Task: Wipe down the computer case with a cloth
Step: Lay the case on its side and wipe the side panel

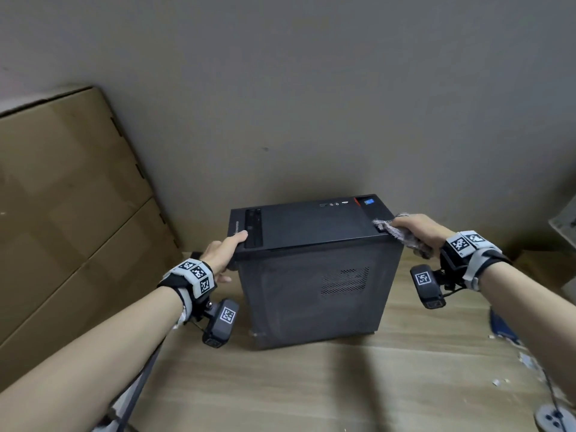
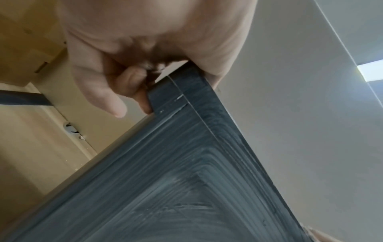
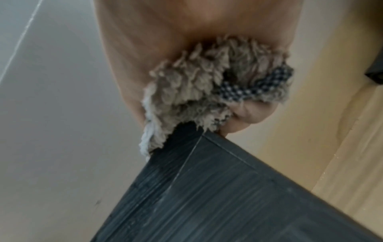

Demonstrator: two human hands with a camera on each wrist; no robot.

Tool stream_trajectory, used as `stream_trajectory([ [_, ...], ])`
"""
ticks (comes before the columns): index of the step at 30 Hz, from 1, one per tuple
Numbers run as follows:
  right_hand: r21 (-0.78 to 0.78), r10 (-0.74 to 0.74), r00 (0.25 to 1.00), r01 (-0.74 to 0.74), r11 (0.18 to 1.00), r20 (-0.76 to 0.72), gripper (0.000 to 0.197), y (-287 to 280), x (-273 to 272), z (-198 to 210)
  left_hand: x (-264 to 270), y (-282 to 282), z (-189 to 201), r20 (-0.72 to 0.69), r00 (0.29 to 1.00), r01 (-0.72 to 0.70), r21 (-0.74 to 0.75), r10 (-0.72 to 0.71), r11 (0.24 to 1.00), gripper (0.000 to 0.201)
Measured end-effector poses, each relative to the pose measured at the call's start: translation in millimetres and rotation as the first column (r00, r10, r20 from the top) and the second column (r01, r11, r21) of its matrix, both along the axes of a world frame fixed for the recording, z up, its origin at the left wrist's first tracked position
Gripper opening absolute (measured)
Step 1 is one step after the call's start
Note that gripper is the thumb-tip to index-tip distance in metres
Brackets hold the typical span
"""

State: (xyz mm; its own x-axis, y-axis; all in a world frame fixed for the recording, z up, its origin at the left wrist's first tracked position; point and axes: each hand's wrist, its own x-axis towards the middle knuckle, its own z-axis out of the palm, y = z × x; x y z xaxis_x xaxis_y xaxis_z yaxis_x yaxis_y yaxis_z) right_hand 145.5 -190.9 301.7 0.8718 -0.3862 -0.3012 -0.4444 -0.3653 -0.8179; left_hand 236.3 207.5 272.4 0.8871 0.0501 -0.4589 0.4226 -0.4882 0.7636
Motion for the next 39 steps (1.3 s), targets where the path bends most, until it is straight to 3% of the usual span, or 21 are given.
stream_trajectory([
  [3, 0.025, 0.002, 0.999, -0.001, 1.000, -0.055, 0.033, 7.3, -9.9, -2.5, -7.6, 12.3, 3.2, -0.008, 1.000, -0.017, 0.026, 0.017, 1.000, 0.084],
  [8, 0.116, -0.045, 0.997, 0.053, 0.992, -0.067, 0.034, 24.6, -26.9, 4.4, -10.9, 24.3, 9.5, -0.023, 1.000, 0.002, 0.023, -0.002, 1.000, 0.052],
  [15, 0.161, -0.082, 0.991, 0.098, 0.982, -0.106, 0.025, 18.7, -32.5, 3.3, 13.3, 18.7, 17.5, -0.182, 0.976, 0.134, 0.085, -0.116, 0.987, 0.049],
  [21, 0.167, -0.172, 0.973, 0.197, 0.966, -0.156, 0.029, -5.4, -35.5, -24.5, 38.5, -15.1, 8.8, -0.240, 0.948, 0.240, 0.108, -0.209, 0.965, 0.048],
  [28, 0.231, -0.254, 0.952, 0.288, 0.929, -0.169, 0.027, -23.6, -0.9, -45.6, 78.9, -60.8, -2.9, -0.315, 0.931, 0.222, 0.097, -0.182, 0.970, 0.048],
  [39, 0.388, -0.195, 0.888, 0.367, 0.846, -0.416, 0.038, -65.0, 84.7, -129.2, 139.2, -111.2, -72.6, -0.451, 0.889, 0.186, 0.188, -0.083, 0.964, 0.045],
])
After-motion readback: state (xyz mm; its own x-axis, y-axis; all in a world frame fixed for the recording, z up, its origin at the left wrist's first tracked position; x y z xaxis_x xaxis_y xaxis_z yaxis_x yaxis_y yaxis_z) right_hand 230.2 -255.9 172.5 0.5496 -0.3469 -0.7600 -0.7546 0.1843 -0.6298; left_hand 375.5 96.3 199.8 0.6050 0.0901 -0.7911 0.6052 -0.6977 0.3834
